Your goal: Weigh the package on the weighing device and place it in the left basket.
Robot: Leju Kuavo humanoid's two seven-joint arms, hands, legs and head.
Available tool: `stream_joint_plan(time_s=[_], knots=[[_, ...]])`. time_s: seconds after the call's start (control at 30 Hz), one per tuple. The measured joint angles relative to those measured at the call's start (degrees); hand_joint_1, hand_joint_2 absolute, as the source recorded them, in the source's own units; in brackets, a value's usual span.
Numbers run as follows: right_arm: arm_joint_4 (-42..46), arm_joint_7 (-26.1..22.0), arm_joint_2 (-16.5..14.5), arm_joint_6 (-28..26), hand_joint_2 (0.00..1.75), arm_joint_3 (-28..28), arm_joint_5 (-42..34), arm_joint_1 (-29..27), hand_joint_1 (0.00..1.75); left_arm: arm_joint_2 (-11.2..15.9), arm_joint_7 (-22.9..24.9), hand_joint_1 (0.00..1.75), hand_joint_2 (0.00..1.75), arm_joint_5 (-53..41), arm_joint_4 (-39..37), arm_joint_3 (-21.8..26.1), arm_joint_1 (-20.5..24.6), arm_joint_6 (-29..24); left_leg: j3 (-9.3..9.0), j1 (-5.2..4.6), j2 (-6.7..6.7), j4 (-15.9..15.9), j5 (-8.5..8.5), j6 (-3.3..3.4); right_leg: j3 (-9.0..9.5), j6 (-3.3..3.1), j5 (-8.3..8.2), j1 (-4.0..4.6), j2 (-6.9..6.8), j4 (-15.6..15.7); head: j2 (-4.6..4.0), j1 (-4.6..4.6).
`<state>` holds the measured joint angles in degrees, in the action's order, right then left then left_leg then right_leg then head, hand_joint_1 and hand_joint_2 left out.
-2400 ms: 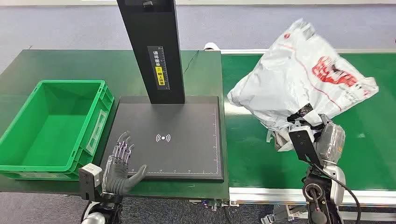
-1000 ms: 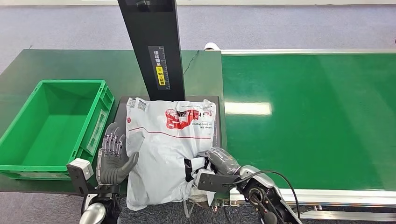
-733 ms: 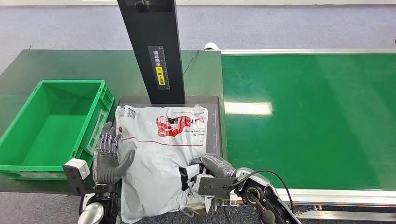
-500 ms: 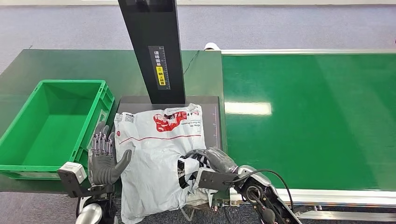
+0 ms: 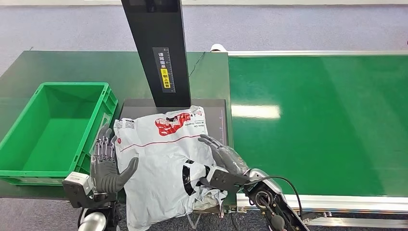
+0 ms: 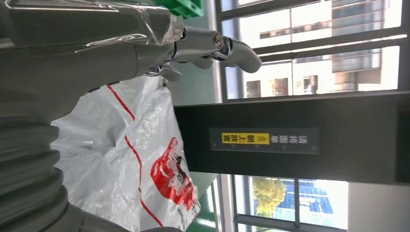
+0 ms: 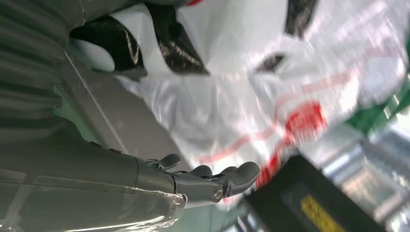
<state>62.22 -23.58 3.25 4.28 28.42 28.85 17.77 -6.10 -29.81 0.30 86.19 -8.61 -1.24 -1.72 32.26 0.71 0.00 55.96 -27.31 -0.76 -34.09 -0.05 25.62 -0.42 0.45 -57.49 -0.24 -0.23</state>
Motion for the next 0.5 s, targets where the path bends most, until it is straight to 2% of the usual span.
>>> stream_joint_plan(time_s=[0.13, 0.23, 0.37, 0.5], knots=[[3.5, -1.7, -0.9, -7.0, 1.75, -3.2, -1.4, -1.9, 0.0, -0.1, -1.4, 0.0, 1.75, -1.9, 2.5, -0.5, -1.0, -1.2, 0.01, 0.0, 0.0, 0.0, -0.01, 0.0, -0.01, 0.0, 0.0, 0.0, 0.0, 0.0, 0.0, -0.01], [5.9, -4.1, -1.6, -9.6, 1.75, -5.3, -4.9, -3.2, 0.0, 0.2, -0.9, 0.0, 1.75, -6.3, 3.7, -1.5, -1.1, -0.5, 0.01, 0.0, 0.0, 0.0, -0.01, 0.0, -0.01, 0.0, 0.0, 0.0, 0.0, 0.0, 0.0, -0.01], [8.8, -7.0, -2.7, -11.6, 1.75, -8.0, -11.0, -5.0, 0.0, 1.1, 2.5, 0.0, 1.75, -19.9, 3.3, -4.7, -0.1, -1.0, -0.01, 0.0, 0.01, 0.0, 0.0, 0.0, 0.0, 0.0, 0.0, 0.0, 0.0, 0.0, 0.0, 0.0], [11.0, -7.3, -3.5, -12.3, 1.75, -10.0, -13.5, -6.1, 0.0, 2.4, 8.0, 0.0, 1.75, -34.6, 1.2, -8.0, 1.9, -2.3, -0.05, 0.0, 0.02, 0.0, 0.0, 0.0, 0.02, 0.0, 0.0, 0.0, 0.01, 0.0, 0.0, -0.01]])
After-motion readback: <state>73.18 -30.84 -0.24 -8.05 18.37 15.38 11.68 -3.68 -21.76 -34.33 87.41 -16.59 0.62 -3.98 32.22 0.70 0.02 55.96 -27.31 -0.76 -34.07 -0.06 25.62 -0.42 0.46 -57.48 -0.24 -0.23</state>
